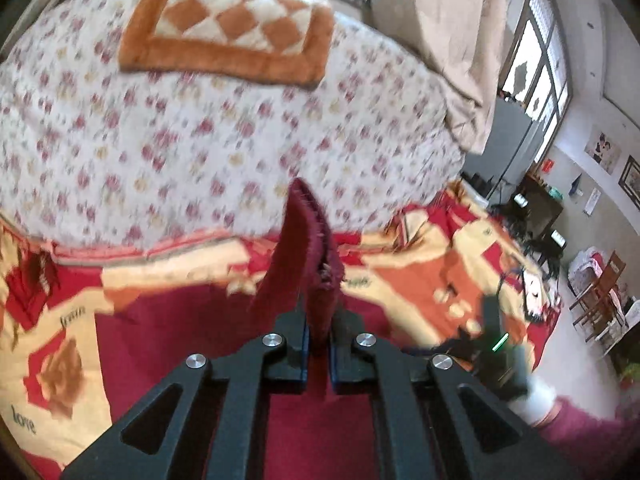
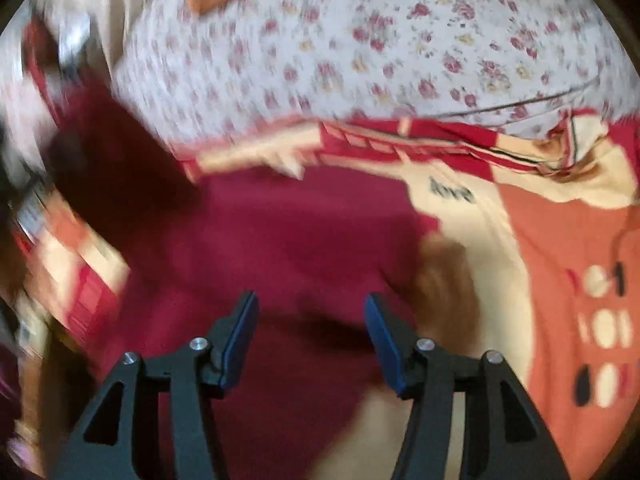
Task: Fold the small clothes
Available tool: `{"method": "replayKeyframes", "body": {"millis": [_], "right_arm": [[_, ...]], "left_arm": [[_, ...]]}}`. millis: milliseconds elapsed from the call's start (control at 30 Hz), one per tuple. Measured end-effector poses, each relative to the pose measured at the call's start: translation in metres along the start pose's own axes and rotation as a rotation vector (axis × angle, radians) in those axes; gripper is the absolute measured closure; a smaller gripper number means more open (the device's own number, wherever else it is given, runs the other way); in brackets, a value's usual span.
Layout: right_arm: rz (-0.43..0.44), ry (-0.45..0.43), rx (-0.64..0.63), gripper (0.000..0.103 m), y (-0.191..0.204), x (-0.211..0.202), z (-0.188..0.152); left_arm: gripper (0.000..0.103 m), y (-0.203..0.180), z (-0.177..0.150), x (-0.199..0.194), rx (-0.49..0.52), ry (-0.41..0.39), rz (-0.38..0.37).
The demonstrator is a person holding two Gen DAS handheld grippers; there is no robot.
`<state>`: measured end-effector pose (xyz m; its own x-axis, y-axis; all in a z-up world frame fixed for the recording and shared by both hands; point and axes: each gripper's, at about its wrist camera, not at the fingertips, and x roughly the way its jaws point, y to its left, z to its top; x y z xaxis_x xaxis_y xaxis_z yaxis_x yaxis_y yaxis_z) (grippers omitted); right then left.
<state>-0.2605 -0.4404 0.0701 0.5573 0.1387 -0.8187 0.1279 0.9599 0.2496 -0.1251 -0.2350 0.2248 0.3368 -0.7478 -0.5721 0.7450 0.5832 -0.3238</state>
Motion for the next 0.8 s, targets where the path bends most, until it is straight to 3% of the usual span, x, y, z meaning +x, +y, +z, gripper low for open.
{"method": "replayKeyframes", "body": {"millis": [67,133,233,333,400,467,533,600,633,667,700,733,800], "right_arm": [[-0.084,0.006,-0.035,0.045,0.0,0.014,-0.004],[-0.156,-0.053,-0.013,0.048,-0.009,0.02,0.0],[-0.192,-0.123,0.054,0.1,-0.03,0.011,0.014],[-0.168,-0.272,0.157,0.101,-0.052,-0.032,0.024],[-0.224,-0.344,0.153,0.103,-0.053,-0.054,0.023],[-0.209,-0.319,0.13,0.103,-0.055,-0.059,0.019],[-0.124,-0.251,0.123,0.103,-0.055,-0.05,0.01],[-0.042,-0.219,0.115,0.098,-0.048,-0.044,0.005],[-0.007,-0.212,0.092,0.08,-0.042,-0.042,0.005],[0.032,-0.206,0.057,0.056,-0.033,-0.042,0.003],[0.07,-0.201,0.015,0.046,-0.02,-0.042,0.0],[0.114,-0.189,-0.027,0.04,-0.007,-0.039,-0.002],[0.174,-0.121,-0.072,0.04,0.016,-0.025,-0.006]], "left_arm": [[0.103,-0.008,0.015,-0.005,0.001,-0.028,0.001],[0.103,-0.013,0.031,-0.011,-0.004,-0.059,-0.004],[0.103,-0.013,0.05,-0.016,0.0,-0.092,0.015],[0.103,-0.001,0.05,-0.023,-0.001,-0.133,0.035],[0.103,0.011,0.04,-0.022,-0.019,-0.134,0.045],[0.103,0.031,0.023,-0.014,-0.081,-0.093,0.021],[0.103,0.043,0.005,-0.003,-0.103,-0.055,0.042],[0.103,0.046,-0.004,0.001,-0.104,-0.034,0.058],[0.103,0.047,-0.004,0.002,-0.109,-0.028,0.056],[0.103,0.045,-0.002,0.0,-0.106,-0.033,0.053],[0.103,0.042,0.002,-0.003,-0.094,-0.044,0.051],[0.103,0.035,0.01,-0.008,-0.074,-0.065,0.048],[0.103,0.024,0.027,-0.016,-0.049,-0.097,0.035]]}}
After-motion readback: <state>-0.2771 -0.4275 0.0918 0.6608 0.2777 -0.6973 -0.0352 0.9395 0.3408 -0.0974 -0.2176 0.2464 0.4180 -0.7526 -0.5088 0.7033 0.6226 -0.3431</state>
